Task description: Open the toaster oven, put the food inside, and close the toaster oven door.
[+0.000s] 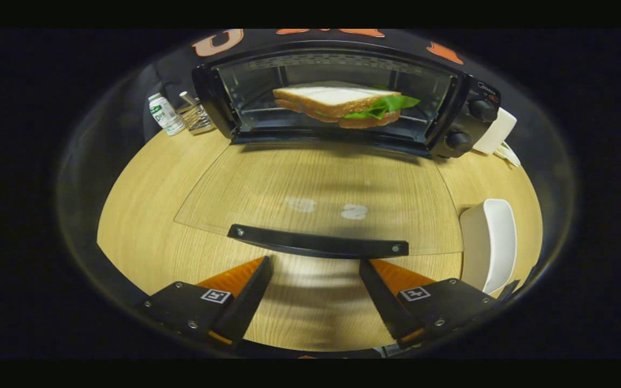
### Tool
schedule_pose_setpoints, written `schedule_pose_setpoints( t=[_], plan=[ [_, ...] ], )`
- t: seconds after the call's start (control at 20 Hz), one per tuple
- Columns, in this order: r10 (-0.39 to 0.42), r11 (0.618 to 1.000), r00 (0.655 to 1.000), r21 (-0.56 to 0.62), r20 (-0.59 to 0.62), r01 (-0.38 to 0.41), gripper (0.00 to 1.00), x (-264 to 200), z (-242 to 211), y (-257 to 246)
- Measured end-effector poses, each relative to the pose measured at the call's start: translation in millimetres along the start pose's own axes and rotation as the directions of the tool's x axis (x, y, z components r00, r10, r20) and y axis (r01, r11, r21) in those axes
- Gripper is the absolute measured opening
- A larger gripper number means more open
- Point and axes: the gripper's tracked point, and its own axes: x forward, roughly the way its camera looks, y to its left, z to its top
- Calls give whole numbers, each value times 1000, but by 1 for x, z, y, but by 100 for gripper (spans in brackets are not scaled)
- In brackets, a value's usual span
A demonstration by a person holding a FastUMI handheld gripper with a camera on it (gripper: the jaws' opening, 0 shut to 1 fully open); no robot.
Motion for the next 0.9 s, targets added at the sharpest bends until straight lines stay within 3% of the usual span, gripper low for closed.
schedule_pose_setpoints(
  t=[0.25, 0.45, 0.75, 0.9],
  plan=[
    [16, 999, 992, 42, 128, -21, 98, -18, 31, 1],
    [19, 999, 957, 20, 289, -26, 99, -41, 89, -6],
    [37, 998, 942, 44, 332, -55, 98, -44, 136, -7],
    [25, 1000, 935, 5, 353, -28, 98, -45, 151, -10]
  ],
)
